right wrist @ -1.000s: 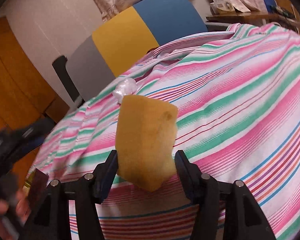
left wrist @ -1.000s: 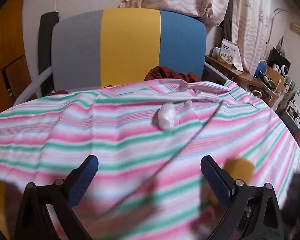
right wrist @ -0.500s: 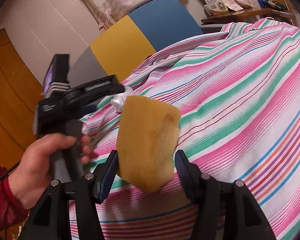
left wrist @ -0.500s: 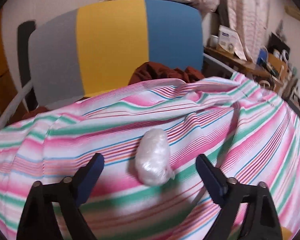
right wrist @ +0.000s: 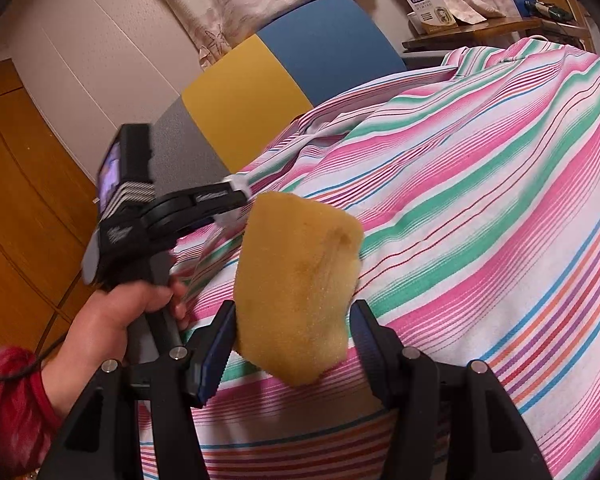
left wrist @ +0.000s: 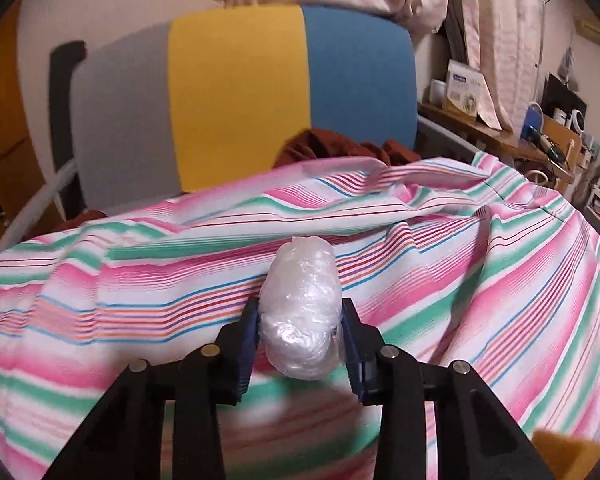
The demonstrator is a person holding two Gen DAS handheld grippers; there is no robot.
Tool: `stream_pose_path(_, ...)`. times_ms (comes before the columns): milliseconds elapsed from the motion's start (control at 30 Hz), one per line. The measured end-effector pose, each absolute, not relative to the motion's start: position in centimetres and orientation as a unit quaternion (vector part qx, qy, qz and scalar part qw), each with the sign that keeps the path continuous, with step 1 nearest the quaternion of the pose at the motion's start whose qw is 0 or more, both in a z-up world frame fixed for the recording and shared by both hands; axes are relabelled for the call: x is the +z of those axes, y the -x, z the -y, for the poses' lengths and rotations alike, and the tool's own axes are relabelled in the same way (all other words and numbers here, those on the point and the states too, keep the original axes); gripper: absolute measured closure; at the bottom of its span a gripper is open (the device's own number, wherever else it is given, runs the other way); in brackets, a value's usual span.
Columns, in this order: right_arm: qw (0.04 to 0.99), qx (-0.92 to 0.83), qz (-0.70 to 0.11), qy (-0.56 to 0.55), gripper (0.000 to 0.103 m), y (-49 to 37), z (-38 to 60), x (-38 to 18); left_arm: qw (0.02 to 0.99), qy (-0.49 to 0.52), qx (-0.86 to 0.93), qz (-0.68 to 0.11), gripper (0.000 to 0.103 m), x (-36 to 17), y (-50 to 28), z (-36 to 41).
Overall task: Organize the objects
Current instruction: 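Grasp the white plastic-wrapped ball with the left gripper while the right holds the cake, then carry the white ball and sponge cake toward the gold tray with both grippers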
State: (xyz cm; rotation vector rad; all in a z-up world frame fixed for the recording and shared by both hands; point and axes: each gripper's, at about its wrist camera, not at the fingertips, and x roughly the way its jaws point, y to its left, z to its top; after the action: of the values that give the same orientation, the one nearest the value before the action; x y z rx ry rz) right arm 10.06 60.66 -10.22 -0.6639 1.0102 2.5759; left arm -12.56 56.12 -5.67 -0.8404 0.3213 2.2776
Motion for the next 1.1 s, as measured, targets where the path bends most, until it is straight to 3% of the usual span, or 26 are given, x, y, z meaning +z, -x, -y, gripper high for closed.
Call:
stream_pose_path(200, 0.147, 0.895, -0.352, 0.231, 0.046, -10.1, -60.7, -10.2, 0.341, 0.262, 0.894, -0.122, 0.064, -4.6, 8.1, -50.8)
stream_pose_path(467, 0.156, 0.896, -0.342, 0.237, 0.046, -10.0, -60.5, -9.9, 0.323, 0.286, 0.896, -0.102, 0.064, -5.5, 4.5, -43.3)
stream_pose_path(767, 0.203, 0.903, -0.273, 0.263, 0.045, -9.2, -58.6, -8.7, 0.368, 0.232, 0.888, -0.148, 0.064, -5.0, -3.5, -41.0)
stream_pose_path(1100, 0.226, 0.913, -0.201, 0.274, 0.045, -8.4, -56.5, -7.6, 0.364, 0.232, 0.897, -0.093, 0.063, -4.2, -7.0, -35.1)
